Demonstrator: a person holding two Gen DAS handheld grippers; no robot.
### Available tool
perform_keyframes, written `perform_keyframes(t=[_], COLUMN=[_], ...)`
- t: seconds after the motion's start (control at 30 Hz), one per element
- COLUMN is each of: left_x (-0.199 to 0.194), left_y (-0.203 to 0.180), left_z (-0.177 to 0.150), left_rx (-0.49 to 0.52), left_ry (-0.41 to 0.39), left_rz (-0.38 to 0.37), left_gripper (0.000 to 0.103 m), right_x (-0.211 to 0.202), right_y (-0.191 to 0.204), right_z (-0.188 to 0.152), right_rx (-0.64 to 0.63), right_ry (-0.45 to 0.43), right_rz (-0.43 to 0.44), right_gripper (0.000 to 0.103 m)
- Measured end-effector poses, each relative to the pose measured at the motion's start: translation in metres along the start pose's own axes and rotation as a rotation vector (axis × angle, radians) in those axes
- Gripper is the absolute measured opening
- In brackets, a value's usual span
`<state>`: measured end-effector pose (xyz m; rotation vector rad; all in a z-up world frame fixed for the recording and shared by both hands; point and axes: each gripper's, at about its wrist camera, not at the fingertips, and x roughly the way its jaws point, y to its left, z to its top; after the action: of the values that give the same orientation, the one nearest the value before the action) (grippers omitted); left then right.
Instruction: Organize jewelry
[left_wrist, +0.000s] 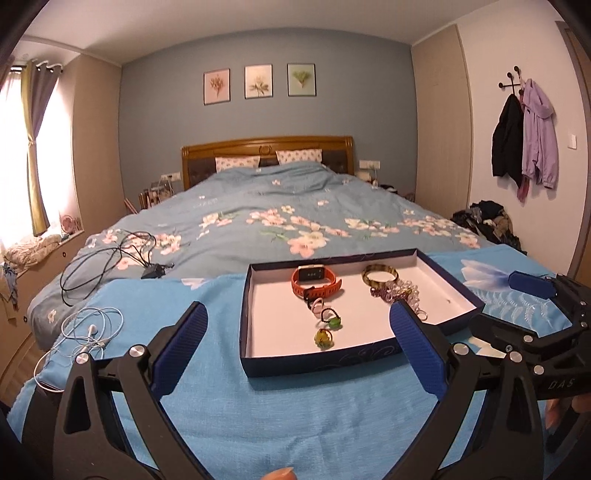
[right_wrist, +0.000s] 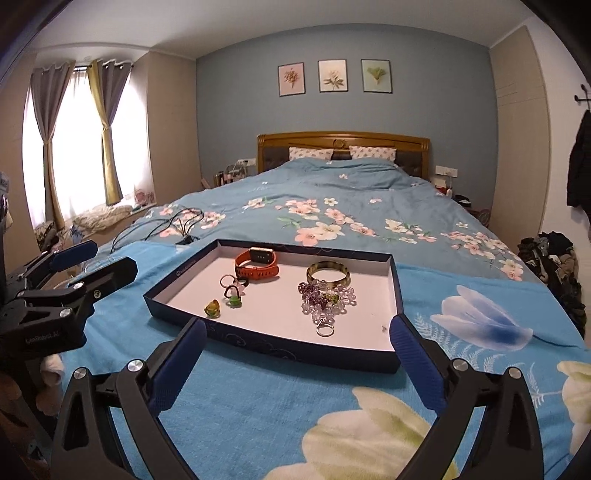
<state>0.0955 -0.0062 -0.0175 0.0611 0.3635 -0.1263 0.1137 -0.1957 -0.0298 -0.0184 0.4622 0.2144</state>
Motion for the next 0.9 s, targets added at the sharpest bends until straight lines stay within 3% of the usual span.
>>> perform_keyframes(t=[0.9], left_x=[-0.045], left_y=[-0.006], left_z=[-0.011], left_rx=[-0.048], left_ry=[-0.114], left_rz=[0.031], left_gripper=[0.097], right_x=[-0.027], right_y=[0.010], right_z=[-0.003], right_rx=[0.005], right_ry=[-0.102], right_rz=[-0.038], right_gripper=[0.096])
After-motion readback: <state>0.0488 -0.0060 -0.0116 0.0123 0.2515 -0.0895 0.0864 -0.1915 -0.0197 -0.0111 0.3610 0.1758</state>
